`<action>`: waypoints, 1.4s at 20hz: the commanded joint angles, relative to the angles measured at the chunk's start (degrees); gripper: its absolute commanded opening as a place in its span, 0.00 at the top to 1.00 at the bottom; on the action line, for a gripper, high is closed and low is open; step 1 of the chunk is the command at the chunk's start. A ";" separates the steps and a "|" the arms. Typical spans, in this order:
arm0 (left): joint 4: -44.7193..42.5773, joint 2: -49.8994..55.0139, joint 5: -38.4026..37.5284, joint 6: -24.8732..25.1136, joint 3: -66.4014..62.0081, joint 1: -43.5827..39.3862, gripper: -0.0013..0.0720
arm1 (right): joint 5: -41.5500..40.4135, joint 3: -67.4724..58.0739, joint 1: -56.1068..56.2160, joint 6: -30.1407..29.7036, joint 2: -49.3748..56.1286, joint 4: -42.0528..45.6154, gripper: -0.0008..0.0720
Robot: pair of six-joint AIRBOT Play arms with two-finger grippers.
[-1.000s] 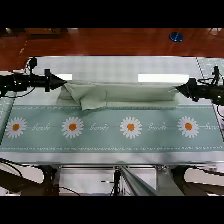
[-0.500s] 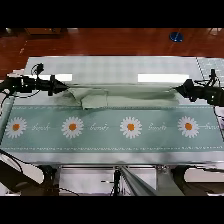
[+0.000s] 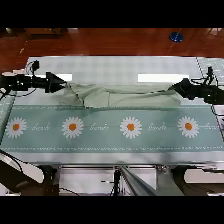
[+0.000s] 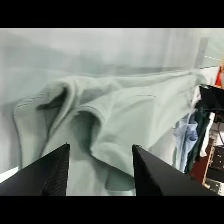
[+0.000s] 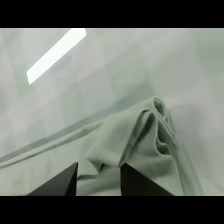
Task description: Fold the shirts.
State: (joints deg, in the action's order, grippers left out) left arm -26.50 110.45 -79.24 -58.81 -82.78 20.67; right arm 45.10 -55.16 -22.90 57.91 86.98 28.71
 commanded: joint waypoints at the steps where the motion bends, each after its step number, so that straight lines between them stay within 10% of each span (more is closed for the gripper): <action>1: 1.55 -1.27 -5.05 -1.57 -3.61 2.69 0.33 | -0.42 -0.02 -0.63 -0.11 -2.29 3.72 0.49; 9: 1.49 -5.97 -8.09 -1.97 -4.28 3.37 0.35 | 2.38 -0.02 -4.76 10.86 -4.26 21.33 0.28; 16: 1.46 -5.97 -8.92 -1.95 -4.28 1.77 0.35 | 9.86 0.00 -4.61 5.86 5.22 8.41 0.29; 20: 1.51 -5.99 -8.92 -2.34 -4.28 1.40 0.35 | 10.75 -0.02 -1.64 2.86 7.96 3.13 0.54; 22: 1.53 -6.01 -8.96 -2.62 -4.28 1.01 0.36 | 12.09 -0.57 -1.18 0.37 7.89 1.01 0.93; 28: 1.73 -8.26 -9.35 -2.67 -4.35 -2.78 0.95 | 22.29 -10.03 -3.06 2.21 -1.49 0.76 0.95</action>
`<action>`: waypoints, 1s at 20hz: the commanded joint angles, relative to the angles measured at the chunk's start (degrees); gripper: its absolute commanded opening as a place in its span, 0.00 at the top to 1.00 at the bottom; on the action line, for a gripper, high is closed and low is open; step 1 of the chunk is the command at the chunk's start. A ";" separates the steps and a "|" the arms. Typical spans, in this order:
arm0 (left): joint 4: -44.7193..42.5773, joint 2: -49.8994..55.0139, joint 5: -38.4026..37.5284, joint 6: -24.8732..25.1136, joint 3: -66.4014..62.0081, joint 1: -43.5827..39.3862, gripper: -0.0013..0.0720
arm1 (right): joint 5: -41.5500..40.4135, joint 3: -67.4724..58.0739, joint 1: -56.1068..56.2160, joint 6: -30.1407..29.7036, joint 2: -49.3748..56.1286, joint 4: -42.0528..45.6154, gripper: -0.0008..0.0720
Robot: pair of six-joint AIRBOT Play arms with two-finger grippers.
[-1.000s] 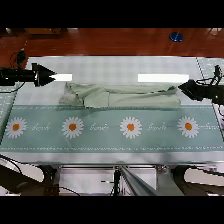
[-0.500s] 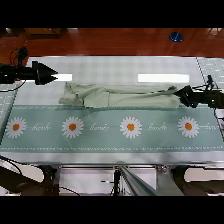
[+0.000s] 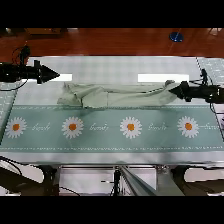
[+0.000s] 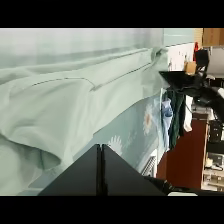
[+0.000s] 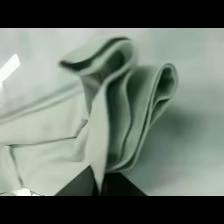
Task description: Fold the shirts.
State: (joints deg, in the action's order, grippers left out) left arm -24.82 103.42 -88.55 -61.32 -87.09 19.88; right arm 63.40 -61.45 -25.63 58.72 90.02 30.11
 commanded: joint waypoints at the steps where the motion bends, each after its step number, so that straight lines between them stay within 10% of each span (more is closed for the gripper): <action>1: 0.02 -1.99 0.11 -1.07 -0.04 -3.52 0.95 | 4.20 -4.92 -0.33 2.95 -6.62 0.92 0.95; 20: -0.17 -3.19 20.76 -14.03 -0.02 -42.93 0.95 | 20.31 -6.99 -0.26 9.51 -32.63 4.96 0.95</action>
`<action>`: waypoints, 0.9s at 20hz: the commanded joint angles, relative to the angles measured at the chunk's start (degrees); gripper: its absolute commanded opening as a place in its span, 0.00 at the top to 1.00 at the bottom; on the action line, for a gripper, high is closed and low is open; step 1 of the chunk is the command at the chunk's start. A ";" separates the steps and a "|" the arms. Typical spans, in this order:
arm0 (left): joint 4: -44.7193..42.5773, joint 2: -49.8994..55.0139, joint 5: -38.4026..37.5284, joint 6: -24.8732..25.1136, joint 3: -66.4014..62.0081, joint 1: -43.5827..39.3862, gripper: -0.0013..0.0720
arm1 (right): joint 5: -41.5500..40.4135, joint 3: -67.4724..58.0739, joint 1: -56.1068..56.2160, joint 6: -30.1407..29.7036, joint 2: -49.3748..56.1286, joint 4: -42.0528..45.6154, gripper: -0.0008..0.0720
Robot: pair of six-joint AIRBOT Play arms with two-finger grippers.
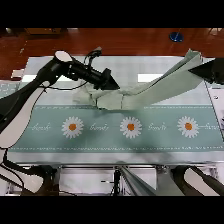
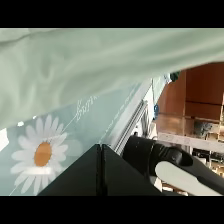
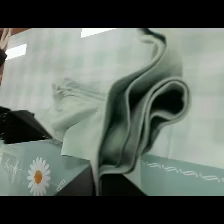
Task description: Fold the shirts.
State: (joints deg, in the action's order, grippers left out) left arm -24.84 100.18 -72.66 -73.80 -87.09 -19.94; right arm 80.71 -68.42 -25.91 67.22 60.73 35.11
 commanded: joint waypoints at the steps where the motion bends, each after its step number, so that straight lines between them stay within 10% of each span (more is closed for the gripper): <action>1: -0.15 0.17 5.62 -1.88 -0.02 -3.72 0.95 | 3.74 -0.02 0.02 1.22 -4.35 -0.02 0.95; 18: 20.28 16.55 20.20 0.74 -1.07 -23.69 0.95 | 8.87 -0.02 0.02 4.15 -7.28 1.88 0.95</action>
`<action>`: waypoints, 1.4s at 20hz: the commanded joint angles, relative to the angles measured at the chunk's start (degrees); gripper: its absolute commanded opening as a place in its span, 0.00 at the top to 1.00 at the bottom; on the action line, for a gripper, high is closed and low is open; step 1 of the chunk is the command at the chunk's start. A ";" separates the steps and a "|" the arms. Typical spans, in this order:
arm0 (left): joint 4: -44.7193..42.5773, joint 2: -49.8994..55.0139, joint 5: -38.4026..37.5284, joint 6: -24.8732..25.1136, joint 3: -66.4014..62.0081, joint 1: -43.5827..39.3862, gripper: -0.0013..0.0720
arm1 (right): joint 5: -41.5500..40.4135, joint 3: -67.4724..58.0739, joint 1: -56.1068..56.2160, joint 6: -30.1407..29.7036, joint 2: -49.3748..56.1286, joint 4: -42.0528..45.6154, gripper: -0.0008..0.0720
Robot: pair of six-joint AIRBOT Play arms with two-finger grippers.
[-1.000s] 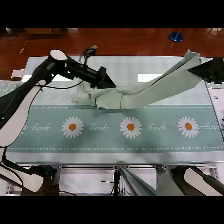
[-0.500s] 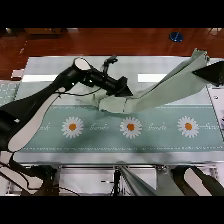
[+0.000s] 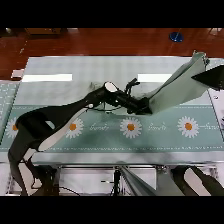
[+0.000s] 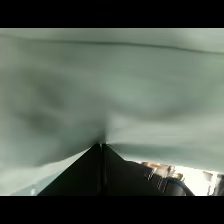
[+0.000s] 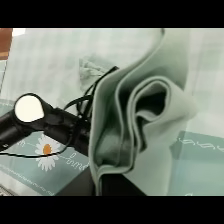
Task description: Fold the shirts.
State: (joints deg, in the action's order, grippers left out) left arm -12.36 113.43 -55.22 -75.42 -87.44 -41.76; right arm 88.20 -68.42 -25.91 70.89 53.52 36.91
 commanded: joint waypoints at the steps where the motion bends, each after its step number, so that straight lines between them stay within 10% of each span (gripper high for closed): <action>1: 9.68 4.81 2.75 2.73 -1.95 -2.21 0.95 | 1.46 -0.02 0.02 0.85 -0.07 0.07 0.95; 7: 9.35 5.25 -2.43 6.12 -7.19 1.33 0.96 | 1.99 -0.02 0.02 0.90 -0.04 1.95 0.95; 15: -40.33 -23.65 -22.49 0.31 -7.04 20.04 0.96 | -3.34 0.00 4.35 1.60 0.50 7.21 0.95; 28: -42.03 -44.37 -32.33 1.20 -6.19 47.89 0.95 | -42.91 0.00 48.43 11.87 23.89 7.56 0.95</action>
State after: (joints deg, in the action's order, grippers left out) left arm -54.11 70.59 -85.91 -74.56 -94.19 4.14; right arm 57.04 -68.42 12.51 80.18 70.72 45.89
